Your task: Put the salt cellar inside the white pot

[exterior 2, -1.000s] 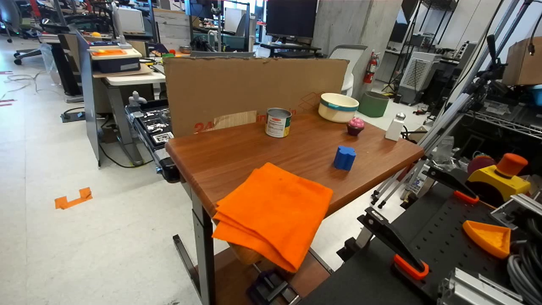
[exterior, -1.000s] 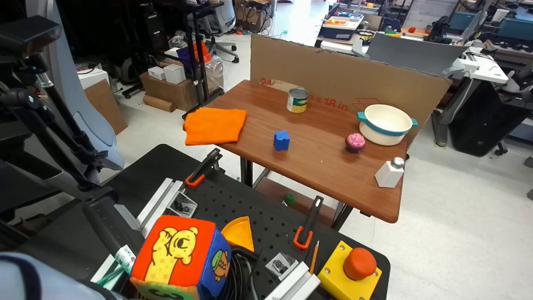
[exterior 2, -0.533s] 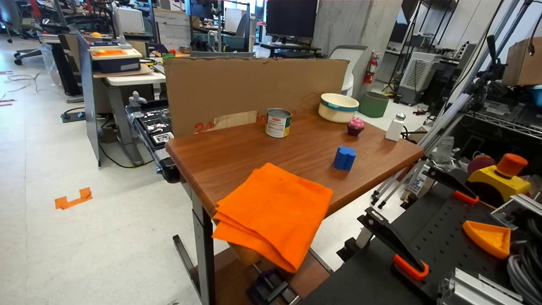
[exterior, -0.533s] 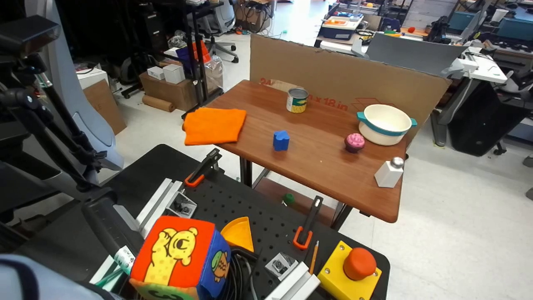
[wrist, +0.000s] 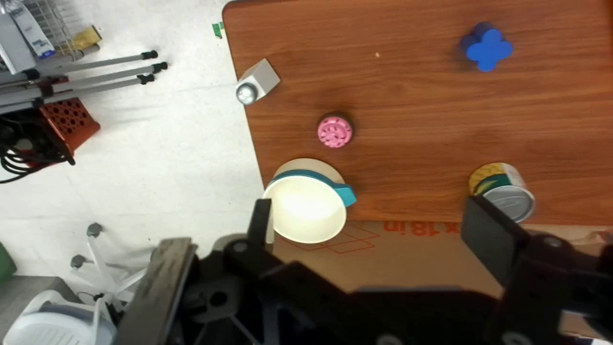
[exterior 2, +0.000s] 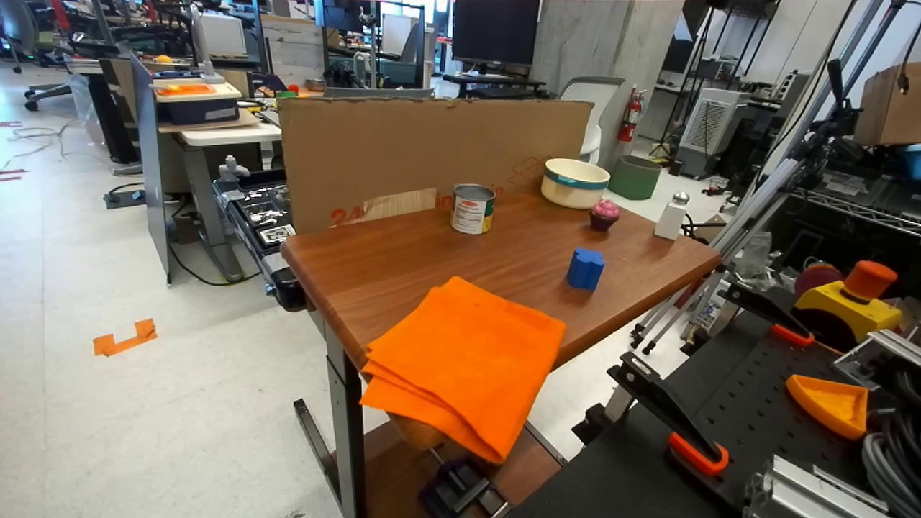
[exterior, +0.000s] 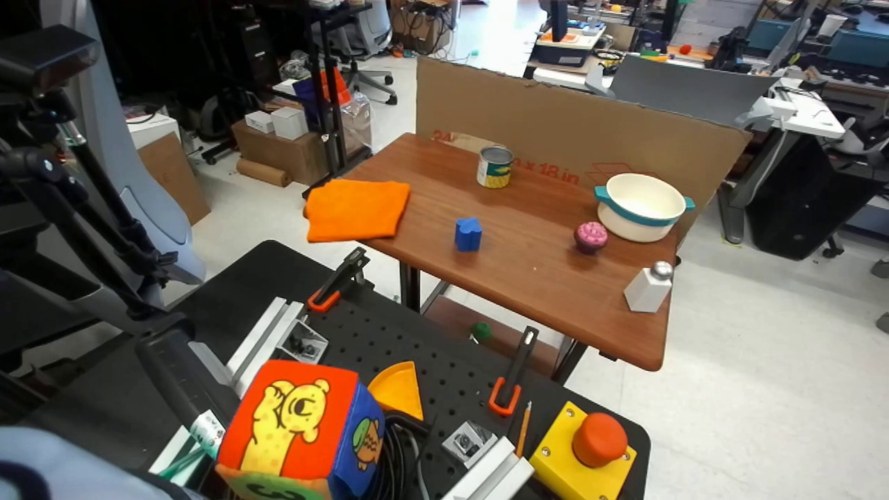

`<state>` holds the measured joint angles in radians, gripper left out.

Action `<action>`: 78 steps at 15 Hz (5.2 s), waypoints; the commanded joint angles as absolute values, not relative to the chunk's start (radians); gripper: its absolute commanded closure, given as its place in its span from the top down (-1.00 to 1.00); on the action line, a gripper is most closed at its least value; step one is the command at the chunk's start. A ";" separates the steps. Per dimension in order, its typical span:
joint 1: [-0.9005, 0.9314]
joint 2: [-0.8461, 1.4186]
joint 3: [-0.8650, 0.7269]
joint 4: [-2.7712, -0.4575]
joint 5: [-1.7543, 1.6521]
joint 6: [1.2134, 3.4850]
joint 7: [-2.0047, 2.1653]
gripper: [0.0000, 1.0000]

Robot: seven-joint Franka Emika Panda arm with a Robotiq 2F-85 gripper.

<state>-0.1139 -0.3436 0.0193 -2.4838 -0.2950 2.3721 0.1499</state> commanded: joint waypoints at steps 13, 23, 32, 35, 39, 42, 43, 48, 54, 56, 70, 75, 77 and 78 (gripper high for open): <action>-0.171 0.024 -0.156 -2.369 -0.048 2.562 -0.078 1.00; -0.230 0.296 -0.171 -2.200 -0.004 2.523 -0.165 1.00; -0.231 0.499 -0.162 -1.968 -0.040 2.348 -0.159 1.00; -0.214 0.539 -0.164 -1.936 -0.069 2.317 -0.144 1.00; -0.197 0.593 -0.168 -1.895 -0.111 2.272 -0.136 0.50; -0.184 0.626 -0.169 -1.872 -0.151 2.219 -0.137 0.16; -0.182 0.634 -0.168 -1.863 -0.161 2.199 -0.141 0.01; -0.182 0.623 -0.159 -1.846 -0.164 2.163 -0.139 -0.72; -0.187 0.408 -0.107 -1.892 -0.075 2.205 -0.166 -0.72; -0.177 0.371 -0.095 -1.867 -0.053 2.196 -0.158 -0.72; -0.167 0.694 -0.089 -1.411 -0.066 2.048 -0.140 -0.72; -0.162 0.867 -0.086 -1.202 -0.069 1.914 -0.129 -0.72; -0.161 0.931 -0.085 -1.116 -0.067 1.862 -0.121 -0.72; -0.162 0.961 -0.083 -1.076 -0.065 1.832 -0.120 -0.72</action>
<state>-0.1602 0.8530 -0.0899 -1.2474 -0.0714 1.9359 -0.1337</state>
